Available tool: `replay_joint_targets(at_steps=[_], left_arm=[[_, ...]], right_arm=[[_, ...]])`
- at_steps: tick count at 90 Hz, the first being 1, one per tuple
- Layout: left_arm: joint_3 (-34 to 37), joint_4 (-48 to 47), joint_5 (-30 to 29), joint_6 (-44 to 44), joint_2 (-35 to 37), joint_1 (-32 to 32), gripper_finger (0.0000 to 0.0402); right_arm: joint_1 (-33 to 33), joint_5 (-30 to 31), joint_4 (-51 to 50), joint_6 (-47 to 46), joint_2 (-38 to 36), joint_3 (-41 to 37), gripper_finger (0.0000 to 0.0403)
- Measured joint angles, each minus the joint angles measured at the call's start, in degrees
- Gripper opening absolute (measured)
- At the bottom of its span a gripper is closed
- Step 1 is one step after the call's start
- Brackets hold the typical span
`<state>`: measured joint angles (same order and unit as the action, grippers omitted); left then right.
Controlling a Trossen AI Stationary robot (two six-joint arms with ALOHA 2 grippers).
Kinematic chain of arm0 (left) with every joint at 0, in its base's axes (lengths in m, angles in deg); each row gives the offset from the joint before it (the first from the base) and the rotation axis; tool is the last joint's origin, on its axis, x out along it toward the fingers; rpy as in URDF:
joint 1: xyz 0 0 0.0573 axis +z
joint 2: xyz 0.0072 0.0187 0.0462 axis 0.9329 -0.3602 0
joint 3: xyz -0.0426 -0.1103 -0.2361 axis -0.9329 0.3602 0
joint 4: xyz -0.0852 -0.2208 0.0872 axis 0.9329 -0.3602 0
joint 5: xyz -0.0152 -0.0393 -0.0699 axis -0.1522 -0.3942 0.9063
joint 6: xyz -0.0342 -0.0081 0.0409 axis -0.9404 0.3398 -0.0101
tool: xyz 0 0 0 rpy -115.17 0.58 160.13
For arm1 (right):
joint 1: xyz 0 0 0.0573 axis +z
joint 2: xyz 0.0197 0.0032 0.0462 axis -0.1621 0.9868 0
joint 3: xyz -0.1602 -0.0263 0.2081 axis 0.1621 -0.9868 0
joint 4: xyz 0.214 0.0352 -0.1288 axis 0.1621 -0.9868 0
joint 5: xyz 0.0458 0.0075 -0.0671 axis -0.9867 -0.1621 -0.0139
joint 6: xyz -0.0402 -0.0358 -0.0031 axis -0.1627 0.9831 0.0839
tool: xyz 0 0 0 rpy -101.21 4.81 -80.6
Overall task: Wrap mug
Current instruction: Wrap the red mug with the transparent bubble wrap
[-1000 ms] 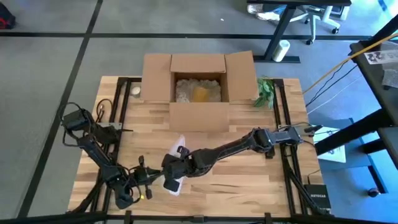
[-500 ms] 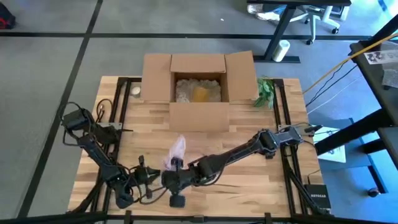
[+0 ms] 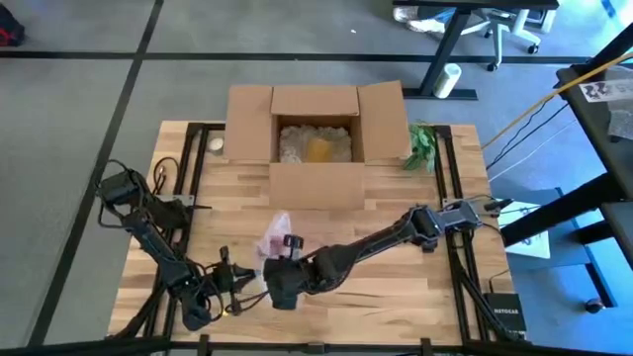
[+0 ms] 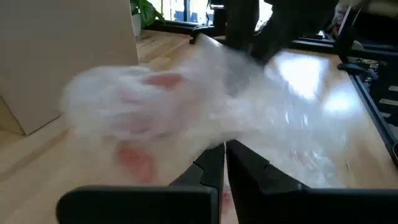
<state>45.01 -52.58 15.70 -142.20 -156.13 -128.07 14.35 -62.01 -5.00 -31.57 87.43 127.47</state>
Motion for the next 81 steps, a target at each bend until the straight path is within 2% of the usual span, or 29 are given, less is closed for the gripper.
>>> replay_joint_targets(at_steps=[18, 50, 81], left_arm=[[0.0, 0.03, 0.07, -0.15, 0.02, 0.0, 0.0], [0.0, 0.5, 0.3, -0.39, 0.02, -0.02, 0.0], [-0.02, 3.64, 0.9, 0.59, 1.45, -2.92, 0.0]], right_arm=[[-0.52, -4.46, 2.51, 0.38, 0.07, -0.05, 0.0], [-3.48, -5.03, 0.01, 0.03, 0.07, -1.39, 0.0], [-7.67, -20.88, -0.12, -1.16, 0.23, -4.73, 0.0]])
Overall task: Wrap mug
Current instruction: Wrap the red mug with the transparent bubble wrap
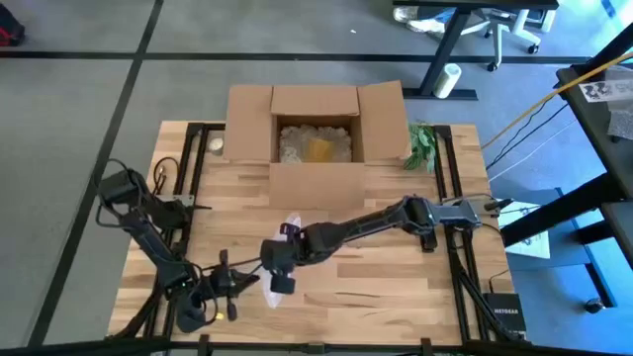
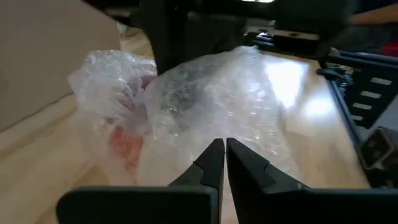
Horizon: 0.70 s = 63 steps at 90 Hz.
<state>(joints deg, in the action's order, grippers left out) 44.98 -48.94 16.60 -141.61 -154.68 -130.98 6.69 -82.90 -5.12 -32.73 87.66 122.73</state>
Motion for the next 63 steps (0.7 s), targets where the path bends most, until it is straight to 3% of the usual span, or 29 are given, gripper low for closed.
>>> replay_joint_targets(at_steps=[18, 33, 55, 63], left_arm=[[-0.07, -0.02, 1.14, 1.92, 1.81, -0.75, 0.0], [-0.07, 0.43, 9.16, 5.02, 1.77, 5.02, 0.0], [-0.07, 12.21, 14.32, 22.79, 1.7, 11.66, 0.0], [-0.13, 13.36, 15.8, 24.84, 1.72, 12.91, 0.0]], right_arm=[[-1.44, -5.9, -0.07, 0.22, 0.0, -1.79, 0.0], [-1.98, -10.65, -2.06, 0.66, -0.04, -3.18, 0.0], [-0.16, -12.78, -3.11, 2.17, -0.04, -3.32, 0.0], [0.2, -13.47, -3.31, 1.79, -0.04, -3.32, 0.0]])
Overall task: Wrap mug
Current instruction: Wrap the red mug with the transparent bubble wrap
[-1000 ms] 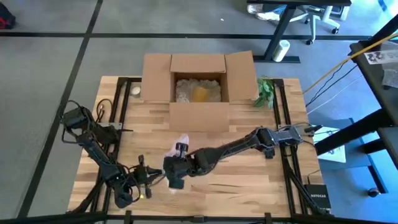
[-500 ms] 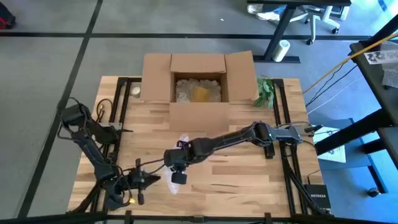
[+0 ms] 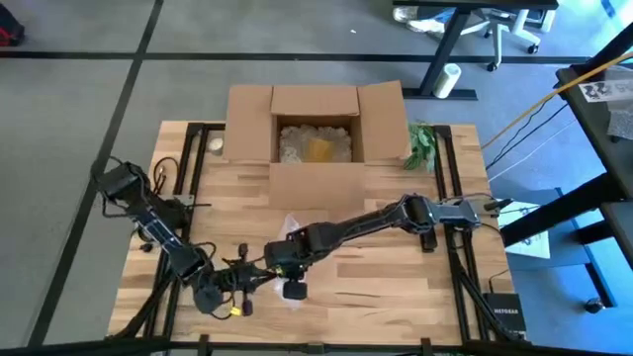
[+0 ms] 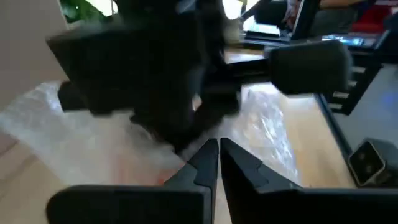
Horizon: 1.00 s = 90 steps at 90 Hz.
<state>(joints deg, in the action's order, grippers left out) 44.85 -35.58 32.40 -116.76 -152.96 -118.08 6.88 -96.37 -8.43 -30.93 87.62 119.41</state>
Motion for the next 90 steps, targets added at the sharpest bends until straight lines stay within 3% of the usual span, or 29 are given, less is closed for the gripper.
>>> replay_joint_targets(at_steps=[18, 45, 68, 90], left_arm=[[0.0, -2.32, 3.51, -2.17, 0.0, 2.46, 0.0], [0.0, -5.85, 3.54, -4.19, 0.04, 3.28, 0.0], [0.0, -7.71, 3.36, -5.63, 0.04, 3.52, 0.0], [0.02, -7.86, 3.42, -5.66, 0.0, 3.52, 0.0]], right_arm=[[0.33, -0.37, -0.3, -0.17, 0.38, 2.18, 0.0], [0.37, 0.83, -5.5, -1.64, -0.86, 7.47, 0.0], [1.21, 7.07, -7.36, -2.36, -4.1, 7.89, 0.0], [3.89, 19.24, -6.15, -1.5, -6.32, 7.96, 0.0]])
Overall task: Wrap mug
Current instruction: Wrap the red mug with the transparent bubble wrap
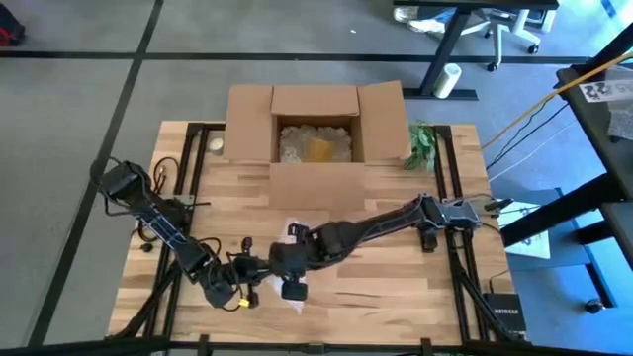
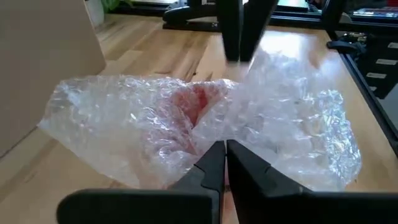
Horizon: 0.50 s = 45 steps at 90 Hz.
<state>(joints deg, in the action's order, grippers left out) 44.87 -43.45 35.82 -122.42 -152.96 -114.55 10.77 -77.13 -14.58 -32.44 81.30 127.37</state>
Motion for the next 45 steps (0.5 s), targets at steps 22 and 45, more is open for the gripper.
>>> replay_joint_targets(at_steps=[22, 45], left_arm=[[0.02, 0.01, 0.19, 0.0, 0.0, 0.81, 0.0], [0.02, 0.12, 0.16, 1.25, 0.0, 1.24, 0.0]], right_arm=[[2.08, 1.65, 5.22, 2.86, 0.12, 0.04, 0.0], [-0.09, -2.69, 3.06, 0.68, 2.02, -4.06, 0.0]])
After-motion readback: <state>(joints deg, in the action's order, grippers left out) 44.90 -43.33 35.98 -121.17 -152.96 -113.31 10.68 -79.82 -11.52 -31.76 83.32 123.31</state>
